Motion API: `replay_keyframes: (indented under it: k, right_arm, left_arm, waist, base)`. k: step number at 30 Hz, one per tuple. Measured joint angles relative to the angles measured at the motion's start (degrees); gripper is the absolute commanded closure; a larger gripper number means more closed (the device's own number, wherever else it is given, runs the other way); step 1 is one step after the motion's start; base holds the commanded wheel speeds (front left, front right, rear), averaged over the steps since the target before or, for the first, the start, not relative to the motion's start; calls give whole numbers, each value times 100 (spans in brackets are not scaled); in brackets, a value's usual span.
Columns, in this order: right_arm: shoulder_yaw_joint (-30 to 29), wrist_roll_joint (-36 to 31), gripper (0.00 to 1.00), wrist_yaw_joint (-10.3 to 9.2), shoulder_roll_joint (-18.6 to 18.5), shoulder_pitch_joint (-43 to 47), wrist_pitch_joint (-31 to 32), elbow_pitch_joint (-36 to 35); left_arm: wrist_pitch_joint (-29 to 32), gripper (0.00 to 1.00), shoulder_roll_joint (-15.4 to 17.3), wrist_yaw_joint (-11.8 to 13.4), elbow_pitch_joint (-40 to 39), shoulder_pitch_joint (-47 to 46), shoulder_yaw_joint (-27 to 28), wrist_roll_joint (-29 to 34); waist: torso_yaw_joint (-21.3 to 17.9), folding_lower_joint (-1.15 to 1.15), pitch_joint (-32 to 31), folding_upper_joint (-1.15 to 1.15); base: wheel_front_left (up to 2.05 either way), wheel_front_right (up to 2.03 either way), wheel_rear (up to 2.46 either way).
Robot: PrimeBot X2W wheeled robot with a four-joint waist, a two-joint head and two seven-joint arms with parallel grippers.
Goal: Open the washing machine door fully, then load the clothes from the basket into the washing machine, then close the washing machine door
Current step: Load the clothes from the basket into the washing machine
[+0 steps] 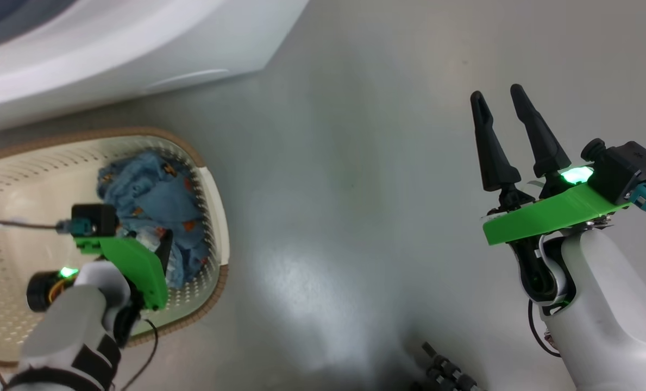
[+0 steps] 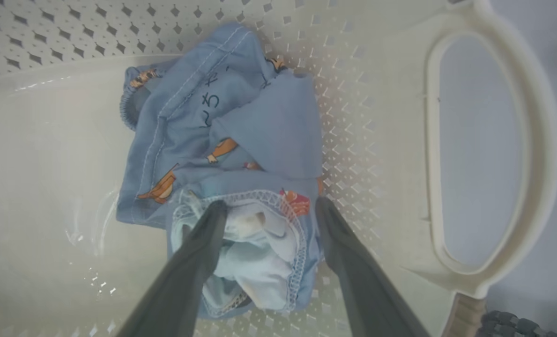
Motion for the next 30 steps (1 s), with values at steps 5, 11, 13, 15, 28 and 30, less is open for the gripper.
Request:
replay_keyframes:
  k: [5,11,13,15,28,30]
  right_arm:
    - [-2,0,0,0,77,-4,0,-25]
    - [20,0,0,0,151,-127,0,-59]
    - [29,0,0,0,158,-130,0,-63]
    - [48,-1,0,0,180,-133,0,-83]
    - [48,-14,0,0,222,-135,0,-115]
    - [49,-32,0,0,225,-135,0,-110]
  left_arm:
    - [190,0,118,0,1,-206,-185,-210]
    - [423,0,234,0,23,-425,-480,-482]
    - [446,0,302,0,148,-525,-509,-524]
    - [494,0,396,0,392,-689,-554,-527]
    - [381,100,352,58,891,-962,-641,-524]
    - [238,100,324,58,909,-963,-631,-531]
  waist:
    - [-73,0,194,0]
    - [-195,0,443,0]
    - [-246,0,511,0]
    - [-328,0,604,0]
    - [-469,0,731,0]
    - [-458,0,698,0]
  base:
    - [0,0,0]
    - [0,0,0]
    - [0,0,0]
    - [0,0,0]
    - [0,0,0]
    - [0,0,0]
